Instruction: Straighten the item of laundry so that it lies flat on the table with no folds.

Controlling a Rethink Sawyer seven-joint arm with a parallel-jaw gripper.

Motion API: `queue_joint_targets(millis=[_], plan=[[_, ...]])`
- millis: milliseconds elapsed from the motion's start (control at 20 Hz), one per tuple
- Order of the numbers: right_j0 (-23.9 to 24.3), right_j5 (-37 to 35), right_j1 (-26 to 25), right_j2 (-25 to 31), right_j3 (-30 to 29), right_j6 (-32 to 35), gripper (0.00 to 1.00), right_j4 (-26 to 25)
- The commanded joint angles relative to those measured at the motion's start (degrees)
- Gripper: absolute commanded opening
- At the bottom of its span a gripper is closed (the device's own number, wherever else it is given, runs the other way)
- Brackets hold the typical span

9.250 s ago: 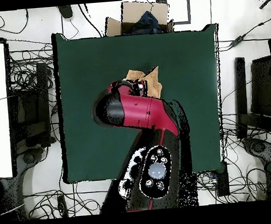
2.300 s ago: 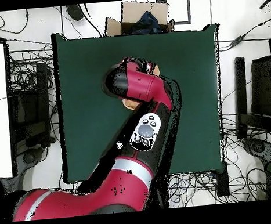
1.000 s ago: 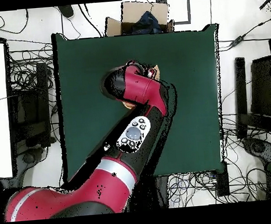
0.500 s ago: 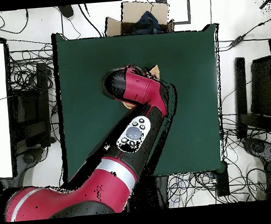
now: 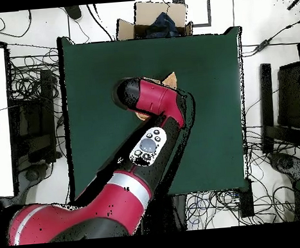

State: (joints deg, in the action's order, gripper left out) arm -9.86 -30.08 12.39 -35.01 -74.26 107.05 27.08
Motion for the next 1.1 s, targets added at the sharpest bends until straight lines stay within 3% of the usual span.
queue_joint_targets(millis=[50, 300, 650, 1100], plan=[[2.0, -0.2, -1.7, 8.1, -0.5, 13.5, 1.0, 2.4], [2.9, 5.1, -2.1, 10.4, -1.2, 12.9, 1.0, 2.9], [6.6, 15.0, -0.4, 17.8, -4.0, 10.5, 1.0, 2.4], [10.5, 20.9, -1.0, 24.3, -4.5, 9.0, 1.0, -0.4]])
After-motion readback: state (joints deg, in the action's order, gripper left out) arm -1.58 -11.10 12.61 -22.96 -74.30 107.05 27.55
